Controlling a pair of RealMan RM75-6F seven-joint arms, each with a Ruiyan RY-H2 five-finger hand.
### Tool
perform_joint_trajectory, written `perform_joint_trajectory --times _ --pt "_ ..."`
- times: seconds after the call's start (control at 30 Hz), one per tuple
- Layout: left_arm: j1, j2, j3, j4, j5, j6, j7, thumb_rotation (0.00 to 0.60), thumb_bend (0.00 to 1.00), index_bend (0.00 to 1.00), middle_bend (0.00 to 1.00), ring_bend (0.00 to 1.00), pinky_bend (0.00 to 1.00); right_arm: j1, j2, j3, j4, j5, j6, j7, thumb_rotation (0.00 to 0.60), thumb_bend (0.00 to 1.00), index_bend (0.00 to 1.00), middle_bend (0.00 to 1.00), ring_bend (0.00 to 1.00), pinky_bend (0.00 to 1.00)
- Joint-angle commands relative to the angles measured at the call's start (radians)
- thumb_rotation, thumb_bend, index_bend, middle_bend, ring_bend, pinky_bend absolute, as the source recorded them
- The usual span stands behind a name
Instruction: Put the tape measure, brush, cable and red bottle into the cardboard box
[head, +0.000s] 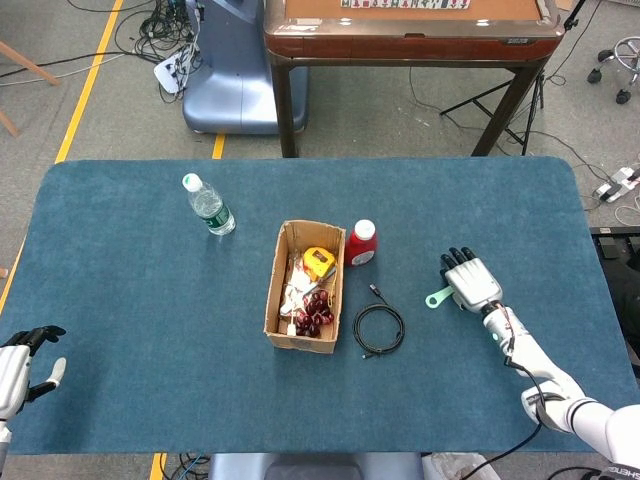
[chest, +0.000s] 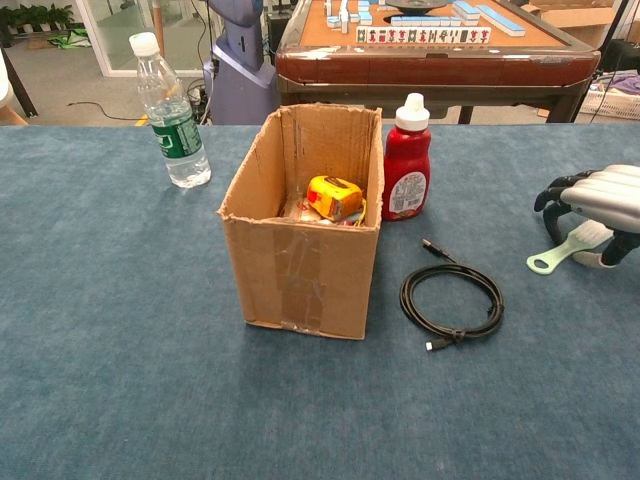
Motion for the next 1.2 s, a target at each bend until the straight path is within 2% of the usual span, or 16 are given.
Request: perform_joint_trajectory --times 0.03,0.27,0.7,1.2 --pt "0.000 0.000 0.000 0.000 0.000 0.001 0.000 0.600 0.35 0.34 0.41 0.35 0.55 0.001 -0.001 0.001 -0.001 0.005 -0.005 -0.005 0.600 0.34 0.47 0.17 0.08 0.15" --pt "0.000 0.000 -0.001 0.000 0.000 0.001 -0.001 0.600 0.35 0.34 0.41 0.35 0.55 0.005 -0.005 0.003 -0.003 0.013 -0.016 -0.011 0.600 0.37 0.48 0.17 0.08 0.15" --pt "0.001 0.001 -0.001 -0.001 0.001 0.003 -0.004 0.600 0.35 0.34 0.41 0.35 0.55 0.006 -0.012 0.004 -0.005 0.020 -0.015 -0.022 0.600 0.41 0.57 0.17 0.08 0.15" --pt "0.000 0.001 0.000 0.001 0.001 -0.001 -0.002 0.600 0.35 0.34 0.41 0.35 0.55 -0.009 0.031 0.011 -0.069 0.010 0.044 -0.008 0.600 0.42 0.58 0.18 0.08 0.15"
